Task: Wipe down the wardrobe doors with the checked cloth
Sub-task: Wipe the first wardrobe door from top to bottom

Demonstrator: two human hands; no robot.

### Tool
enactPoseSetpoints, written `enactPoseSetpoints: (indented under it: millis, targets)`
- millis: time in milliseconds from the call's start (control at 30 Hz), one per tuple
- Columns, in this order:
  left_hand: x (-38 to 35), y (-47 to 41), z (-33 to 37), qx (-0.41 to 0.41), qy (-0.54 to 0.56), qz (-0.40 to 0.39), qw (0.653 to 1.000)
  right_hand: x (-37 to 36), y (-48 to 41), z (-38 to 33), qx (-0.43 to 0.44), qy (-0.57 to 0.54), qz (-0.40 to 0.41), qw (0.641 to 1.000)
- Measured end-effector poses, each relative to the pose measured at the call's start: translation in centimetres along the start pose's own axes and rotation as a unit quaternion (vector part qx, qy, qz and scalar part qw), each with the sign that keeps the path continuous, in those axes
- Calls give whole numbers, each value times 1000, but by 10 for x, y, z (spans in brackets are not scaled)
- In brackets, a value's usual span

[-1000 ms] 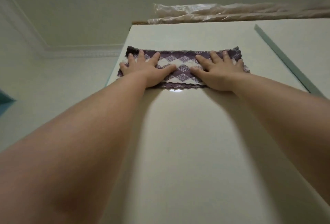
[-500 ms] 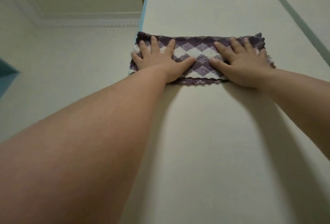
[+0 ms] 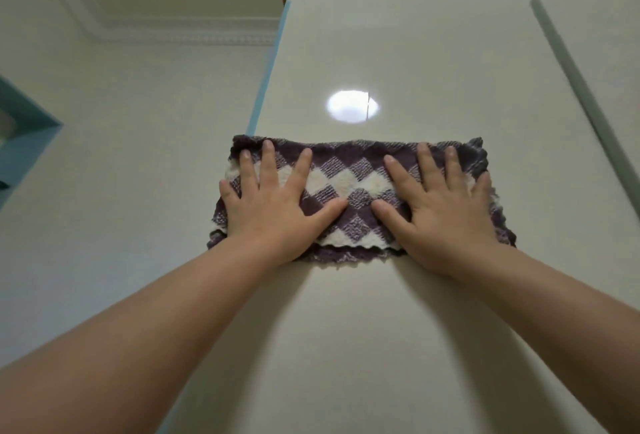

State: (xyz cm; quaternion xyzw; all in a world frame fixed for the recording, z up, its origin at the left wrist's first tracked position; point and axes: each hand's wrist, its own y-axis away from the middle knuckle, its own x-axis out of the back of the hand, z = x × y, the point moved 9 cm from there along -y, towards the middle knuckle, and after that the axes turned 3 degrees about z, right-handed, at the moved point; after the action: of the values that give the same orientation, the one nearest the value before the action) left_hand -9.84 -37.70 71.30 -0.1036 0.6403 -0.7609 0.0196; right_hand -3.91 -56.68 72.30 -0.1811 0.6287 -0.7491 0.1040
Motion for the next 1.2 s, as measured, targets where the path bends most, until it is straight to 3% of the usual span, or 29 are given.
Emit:
enactPoseSetpoints:
  millis: [367,600,1000,1200]
  targets:
    - [14,-75,77,44,3,-35,998,16,-72,70,12,-17,17,1000]
    - [0,-85,149,58,10,22,998,25,-84,141,-4,-17,17,1000]
    - [-24,0,166,13,26,18,999,10,22,157,-33,-32,34,998]
    - [-31,63,155,7,33,17,999,0,86,139,-58,-33,-5,998]
